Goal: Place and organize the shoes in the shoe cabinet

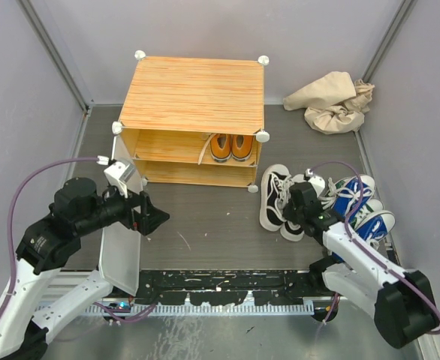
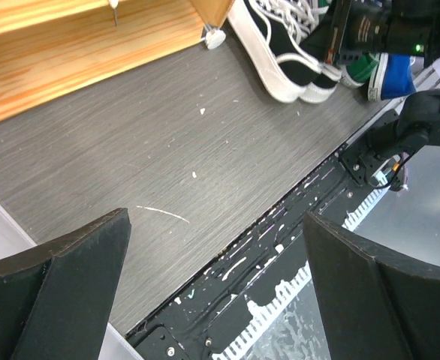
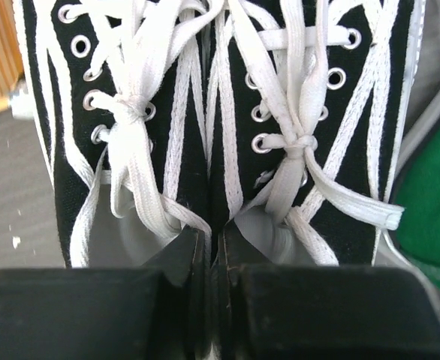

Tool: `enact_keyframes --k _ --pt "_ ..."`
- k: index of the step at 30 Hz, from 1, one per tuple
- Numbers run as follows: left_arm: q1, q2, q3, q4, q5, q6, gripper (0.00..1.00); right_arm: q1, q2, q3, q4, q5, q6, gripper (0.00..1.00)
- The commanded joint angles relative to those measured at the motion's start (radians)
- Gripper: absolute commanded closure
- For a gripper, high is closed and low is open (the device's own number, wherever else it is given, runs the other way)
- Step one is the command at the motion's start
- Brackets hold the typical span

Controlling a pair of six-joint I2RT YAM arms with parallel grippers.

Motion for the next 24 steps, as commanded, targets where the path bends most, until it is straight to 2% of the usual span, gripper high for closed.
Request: enact_keyframes --k 1,4,9,12,15,19,21,24 --pt "-0.001 0.014 0.088 0.022 0.016 0.01 0.02 0.072 -0.154 0.04 -0.131 -0.008 0.01 0.99" --pt "-0.001 0.026 0.123 0.026 0.021 0.01 0.02 0.209 -0.215 0.102 -0.229 0.023 0.054 0.99" --pt "-0.002 0.041 0.176 0.034 0.037 0.004 0.02 0.565 -0.205 0.2 -0.299 0.149 0.196 0.99" --pt "-0.002 0.042 0.201 0.033 0.043 0.001 0.02 0.793 -0.102 0.263 -0.272 0.26 0.243 0.99" --pt "-0.001 0.038 0.217 0.025 0.045 -0.002 0.02 0.974 0.095 0.38 -0.228 0.364 0.216 0.99" --pt "-0.002 0.03 0.246 -0.007 0.044 0.009 0.02 1.02 0.285 0.54 -0.141 0.428 0.098 0.99" --pt "-0.001 0.023 0.271 -0.044 0.029 0.022 0.02 1.015 0.339 0.568 -0.078 0.464 0.057 0.99" --pt "-0.002 0.005 0.307 -0.087 -0.003 0.039 0.02 0.973 0.413 0.581 0.025 0.427 0.014 0.99"
